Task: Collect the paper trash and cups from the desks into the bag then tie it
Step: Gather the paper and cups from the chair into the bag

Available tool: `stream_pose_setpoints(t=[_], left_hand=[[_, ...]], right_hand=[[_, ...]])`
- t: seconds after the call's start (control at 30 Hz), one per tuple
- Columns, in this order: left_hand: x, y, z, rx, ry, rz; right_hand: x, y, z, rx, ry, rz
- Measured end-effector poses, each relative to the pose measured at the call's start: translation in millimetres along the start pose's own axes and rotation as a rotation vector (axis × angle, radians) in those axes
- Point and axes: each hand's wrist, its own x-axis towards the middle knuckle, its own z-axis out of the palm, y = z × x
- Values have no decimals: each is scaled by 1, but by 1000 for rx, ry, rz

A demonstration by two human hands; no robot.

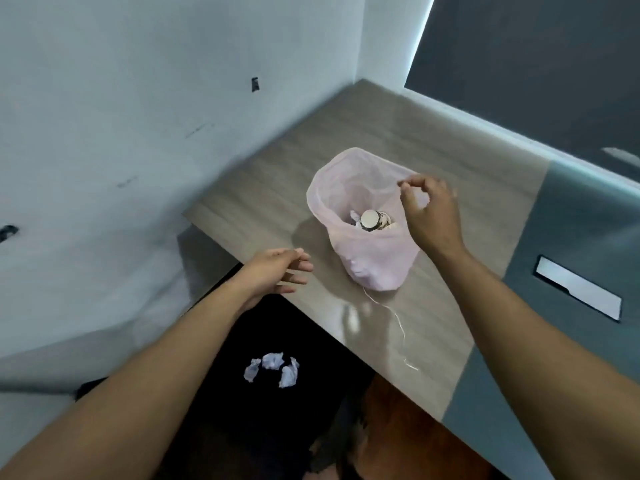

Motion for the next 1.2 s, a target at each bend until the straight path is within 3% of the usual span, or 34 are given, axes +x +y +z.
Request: stream_pose_setpoints(t=[0.1,0.2,0.37,0.53,0.67,0.93,1.2], left_hand=[[44,20,40,-96,113,-40],[79,28,72,-198,177,-149],[134,32,107,-216,183,-284],[167,38,113,-349,343,-198],[157,35,82,-515,497,-82],[91,12,-35,-777,550,-34],[27,-28,-131,-761,606,14]], right_hand=[[52,23,1,-196,-28,138],[76,42,11,-236,-158,322],[99,67,31,-37,-330,475],[104,79,54,121,-369,585],[103,56,58,334,-407,663],[70,-3,82,726,-643,733],[-13,-63,137,642,-939,633]])
